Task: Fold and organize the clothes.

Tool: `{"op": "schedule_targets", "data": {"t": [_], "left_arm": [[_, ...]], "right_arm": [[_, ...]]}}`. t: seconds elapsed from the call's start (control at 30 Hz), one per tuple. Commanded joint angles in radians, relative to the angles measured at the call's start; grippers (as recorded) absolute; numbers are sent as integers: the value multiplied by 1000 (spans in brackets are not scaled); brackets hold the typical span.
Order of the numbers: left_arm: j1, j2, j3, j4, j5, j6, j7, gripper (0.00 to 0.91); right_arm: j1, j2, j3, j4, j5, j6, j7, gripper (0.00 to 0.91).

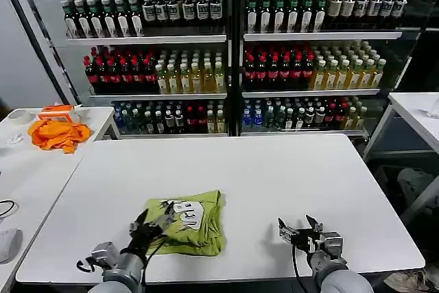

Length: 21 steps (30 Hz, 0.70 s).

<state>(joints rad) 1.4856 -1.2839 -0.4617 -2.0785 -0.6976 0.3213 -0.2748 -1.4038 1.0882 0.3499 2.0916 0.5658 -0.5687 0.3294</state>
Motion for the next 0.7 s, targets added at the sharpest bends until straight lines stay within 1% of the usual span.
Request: {"op": "schedule_targets", "data": {"t": [0.03,0.23,0.27,0.3,0.33,0.37,0.43,0.47,0.57,0.7], "left_arm": [[13,-14,-53,117,32,28,-37,907],[18,-37,42,88,41,24,31,907],[12,-41,51,96,39,24,31,796],[-2,-45,55,119,29,24,29,494],[-11,-46,55,128,12,22,29,302],[-18,-46,54,133,-11,19,28,60],[-31,-47,41,142,-64,12,31,20],[-37,-47,31,149,-98,12,32,30],[-51,-47,-4,170,-220,17,41,20],[-50,-46,-45,172,-334,16,63,20]], "right_arm": [[-5,-3,2,3,0,0,1,907],[-21,-5,17,14,0,1,0,907],[-23,-5,18,15,0,1,-1,907],[-25,-5,19,15,0,2,0,907],[-26,-5,20,16,0,2,0,907],[-28,-5,22,19,0,2,0,907],[-31,-6,26,22,1,2,0,907],[-33,-7,27,22,1,2,0,907],[-38,-7,32,23,1,2,0,907],[-45,-6,34,26,1,2,0,907]]}}
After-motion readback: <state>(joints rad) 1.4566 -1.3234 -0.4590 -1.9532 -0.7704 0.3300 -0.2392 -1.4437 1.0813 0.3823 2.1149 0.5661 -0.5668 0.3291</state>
